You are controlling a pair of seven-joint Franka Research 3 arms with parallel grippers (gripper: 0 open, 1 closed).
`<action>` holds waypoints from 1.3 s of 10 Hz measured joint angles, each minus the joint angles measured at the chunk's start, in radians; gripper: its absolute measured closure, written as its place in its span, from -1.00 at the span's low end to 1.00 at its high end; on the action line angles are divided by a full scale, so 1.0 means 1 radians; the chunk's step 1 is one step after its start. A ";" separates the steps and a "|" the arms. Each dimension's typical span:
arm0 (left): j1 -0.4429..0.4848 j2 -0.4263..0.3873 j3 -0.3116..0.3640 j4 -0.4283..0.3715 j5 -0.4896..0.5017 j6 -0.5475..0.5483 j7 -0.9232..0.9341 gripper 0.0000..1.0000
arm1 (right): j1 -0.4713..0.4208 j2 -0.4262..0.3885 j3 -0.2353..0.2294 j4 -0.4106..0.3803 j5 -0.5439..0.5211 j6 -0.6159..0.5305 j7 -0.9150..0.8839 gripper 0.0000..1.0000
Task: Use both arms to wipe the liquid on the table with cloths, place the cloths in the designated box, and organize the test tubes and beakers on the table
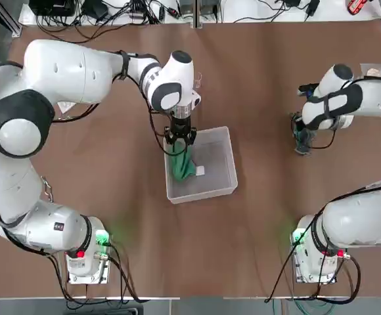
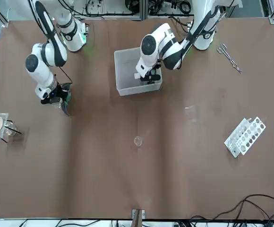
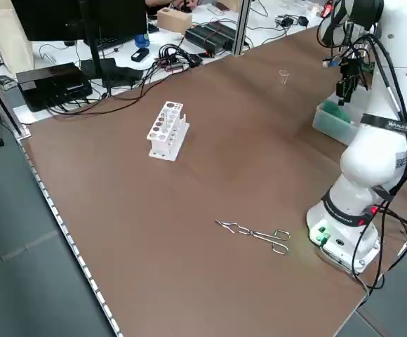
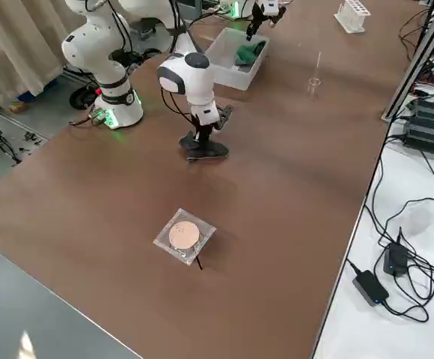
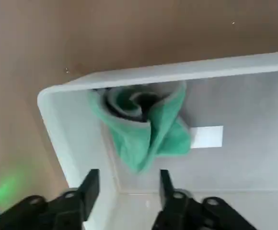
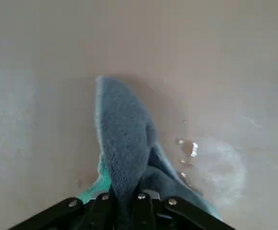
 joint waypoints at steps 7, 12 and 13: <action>0.006 -0.009 0.161 0.294 0.001 0.003 0.002 -0.70 | 0.354 0.064 0.013 0.007 0.004 0.118 0.524 0.78; -0.001 0.028 0.266 0.425 0.053 0.024 0.011 -0.95 | 0.250 0.069 0.005 0.017 0.018 0.117 0.492 0.78; 0.001 0.059 0.274 0.448 0.053 0.061 0.010 -0.84 | 0.170 0.070 0.003 0.019 0.018 0.117 0.388 0.78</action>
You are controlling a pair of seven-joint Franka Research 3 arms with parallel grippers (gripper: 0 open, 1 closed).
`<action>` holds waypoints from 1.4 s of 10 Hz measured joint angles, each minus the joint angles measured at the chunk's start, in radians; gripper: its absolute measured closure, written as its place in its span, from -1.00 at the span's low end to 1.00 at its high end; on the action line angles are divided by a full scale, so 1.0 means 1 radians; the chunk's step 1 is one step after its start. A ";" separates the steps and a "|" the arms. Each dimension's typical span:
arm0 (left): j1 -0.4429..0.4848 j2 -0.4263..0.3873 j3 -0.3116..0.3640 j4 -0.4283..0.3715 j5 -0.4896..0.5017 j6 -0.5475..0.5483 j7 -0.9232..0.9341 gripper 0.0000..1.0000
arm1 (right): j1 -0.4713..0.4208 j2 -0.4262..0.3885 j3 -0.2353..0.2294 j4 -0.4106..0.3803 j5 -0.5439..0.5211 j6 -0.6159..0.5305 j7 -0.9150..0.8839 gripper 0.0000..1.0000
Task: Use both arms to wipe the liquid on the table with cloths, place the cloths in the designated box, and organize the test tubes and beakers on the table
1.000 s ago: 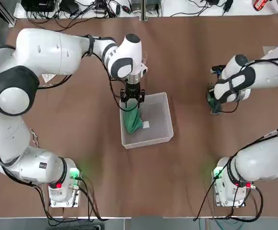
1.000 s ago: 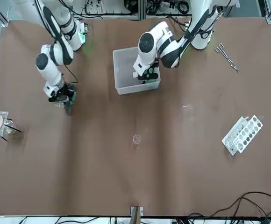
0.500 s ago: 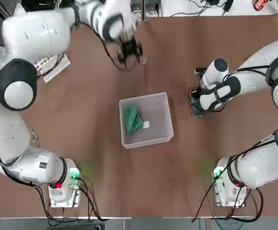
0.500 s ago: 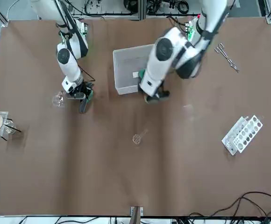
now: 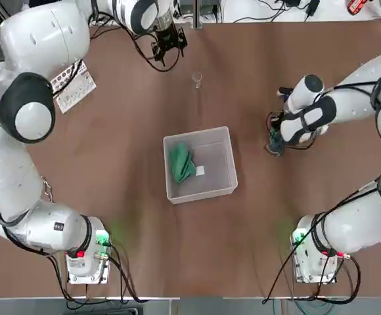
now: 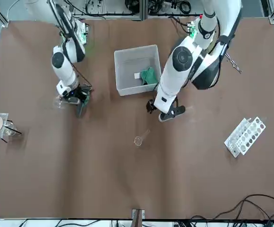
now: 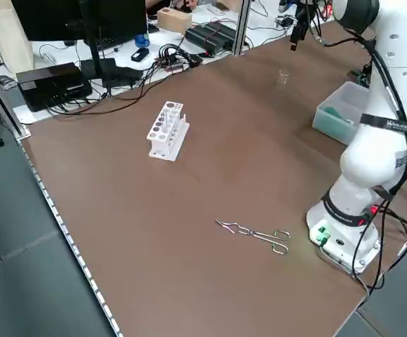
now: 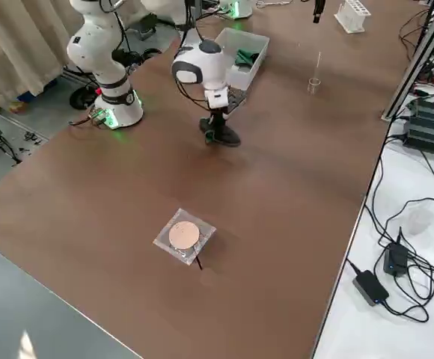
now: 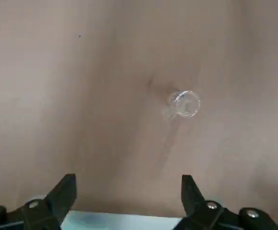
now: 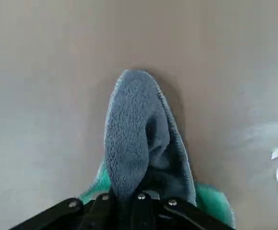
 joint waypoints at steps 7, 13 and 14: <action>-0.021 0.265 0.017 0.161 0.002 0.161 0.134 -0.75 | -0.256 0.014 0.005 0.032 -0.001 0.000 -0.361 0.78; -0.053 0.307 0.013 0.149 0.003 0.178 0.138 -0.22 | 0.160 0.033 0.019 0.064 0.001 0.000 0.185 0.78; -0.057 0.307 0.012 0.142 0.003 0.178 0.137 -0.11 | 0.157 0.035 0.013 0.066 0.001 0.000 0.185 0.78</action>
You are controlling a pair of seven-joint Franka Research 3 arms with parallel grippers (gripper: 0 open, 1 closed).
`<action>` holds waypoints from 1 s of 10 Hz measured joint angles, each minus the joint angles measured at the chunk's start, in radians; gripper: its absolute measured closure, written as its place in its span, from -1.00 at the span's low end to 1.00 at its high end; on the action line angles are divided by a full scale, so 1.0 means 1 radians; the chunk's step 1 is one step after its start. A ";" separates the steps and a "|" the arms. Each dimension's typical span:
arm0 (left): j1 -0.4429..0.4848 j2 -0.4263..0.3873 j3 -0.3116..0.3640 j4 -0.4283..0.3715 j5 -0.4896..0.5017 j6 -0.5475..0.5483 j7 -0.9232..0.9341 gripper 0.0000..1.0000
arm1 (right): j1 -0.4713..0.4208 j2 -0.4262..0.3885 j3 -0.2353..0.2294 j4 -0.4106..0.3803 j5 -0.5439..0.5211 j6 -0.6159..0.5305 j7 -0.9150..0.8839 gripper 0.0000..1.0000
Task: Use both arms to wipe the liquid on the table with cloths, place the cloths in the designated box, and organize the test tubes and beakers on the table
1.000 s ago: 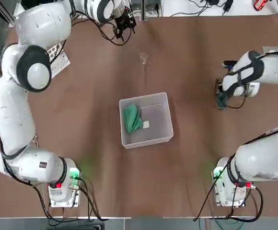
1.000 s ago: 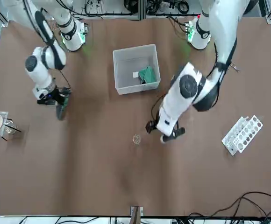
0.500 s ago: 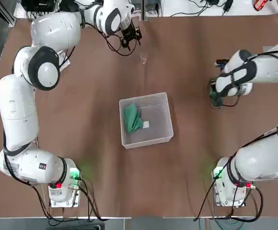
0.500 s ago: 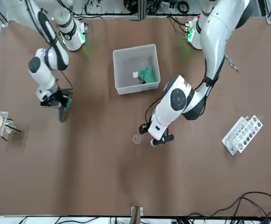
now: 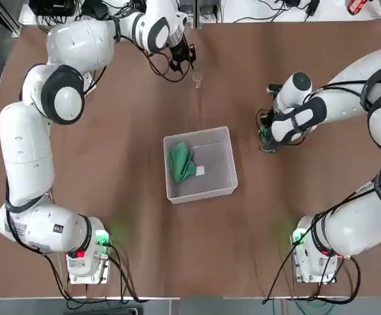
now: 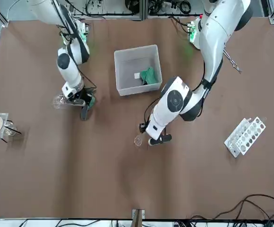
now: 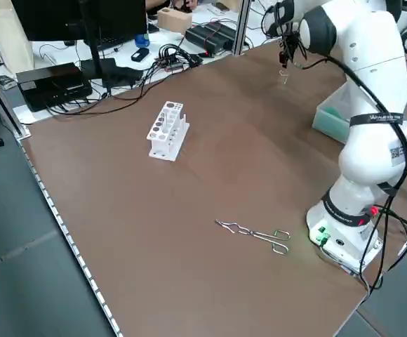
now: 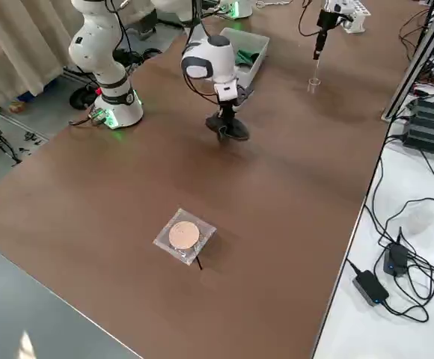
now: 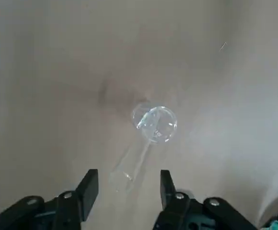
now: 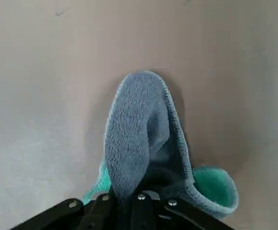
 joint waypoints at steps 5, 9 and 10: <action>0.012 -0.001 0.001 0.001 0.000 0.022 0.000 0.06 | -0.001 -0.003 0.018 0.244 0.000 -0.321 -0.001 0.78; 0.014 -0.001 0.001 0.002 0.001 0.053 0.000 0.10 | 0.008 -0.088 0.211 0.467 0.105 -0.650 0.087 0.78; 0.014 -0.001 0.001 0.002 0.002 0.054 0.000 0.14 | 0.016 -0.114 0.287 0.490 0.128 -0.679 0.179 0.78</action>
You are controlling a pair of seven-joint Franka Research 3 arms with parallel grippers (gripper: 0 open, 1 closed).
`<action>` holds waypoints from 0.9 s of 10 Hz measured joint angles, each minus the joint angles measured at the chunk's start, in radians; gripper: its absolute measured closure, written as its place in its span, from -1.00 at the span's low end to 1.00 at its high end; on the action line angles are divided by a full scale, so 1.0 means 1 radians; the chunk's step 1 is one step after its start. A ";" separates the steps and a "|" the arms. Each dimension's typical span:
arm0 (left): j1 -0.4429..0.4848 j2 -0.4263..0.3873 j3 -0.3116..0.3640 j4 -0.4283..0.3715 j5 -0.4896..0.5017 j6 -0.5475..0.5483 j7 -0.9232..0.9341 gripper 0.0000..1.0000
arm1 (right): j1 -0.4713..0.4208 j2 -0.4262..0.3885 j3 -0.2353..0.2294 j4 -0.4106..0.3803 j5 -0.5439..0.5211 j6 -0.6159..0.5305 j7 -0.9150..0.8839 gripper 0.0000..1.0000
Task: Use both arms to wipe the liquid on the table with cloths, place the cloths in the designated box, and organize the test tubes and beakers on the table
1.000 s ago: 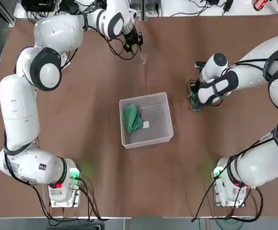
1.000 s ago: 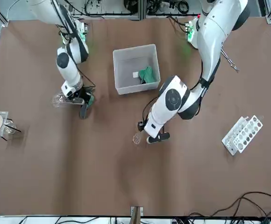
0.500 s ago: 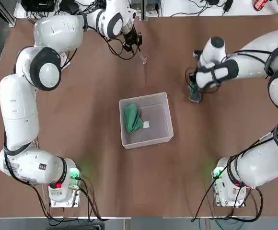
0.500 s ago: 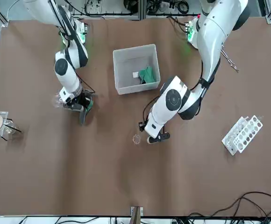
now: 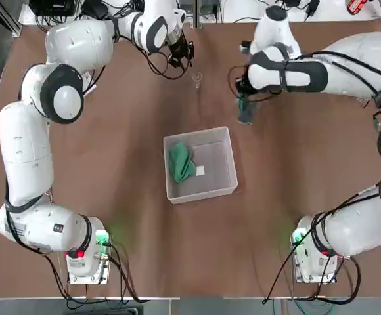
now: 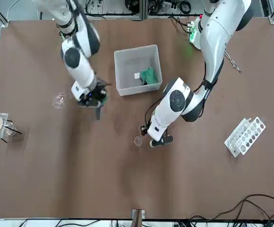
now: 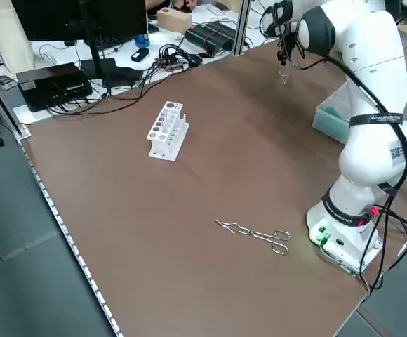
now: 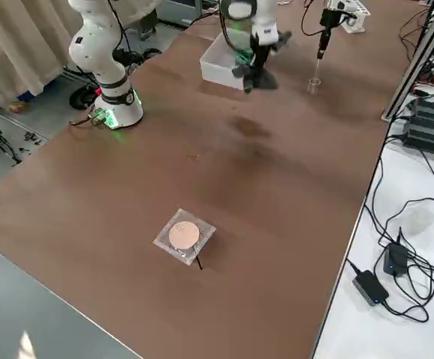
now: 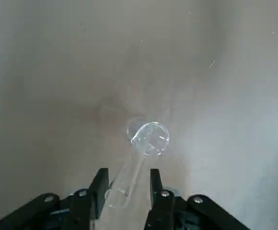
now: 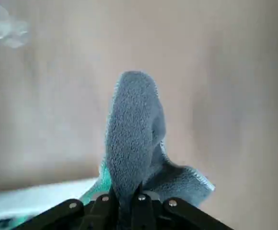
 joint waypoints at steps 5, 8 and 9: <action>0.001 -0.001 -0.003 0.002 0.000 0.011 0.000 0.55 | 0.241 -0.015 0.172 0.063 0.006 -0.001 0.532 0.23; 0.001 -0.011 -0.003 0.005 0.000 0.009 0.000 0.58 | 0.244 -0.011 0.161 0.061 0.005 0.000 0.541 -0.68; 0.001 -0.024 -0.003 0.007 0.000 -0.001 0.000 0.58 | 0.240 -0.009 0.154 0.074 -0.014 0.007 0.541 -0.96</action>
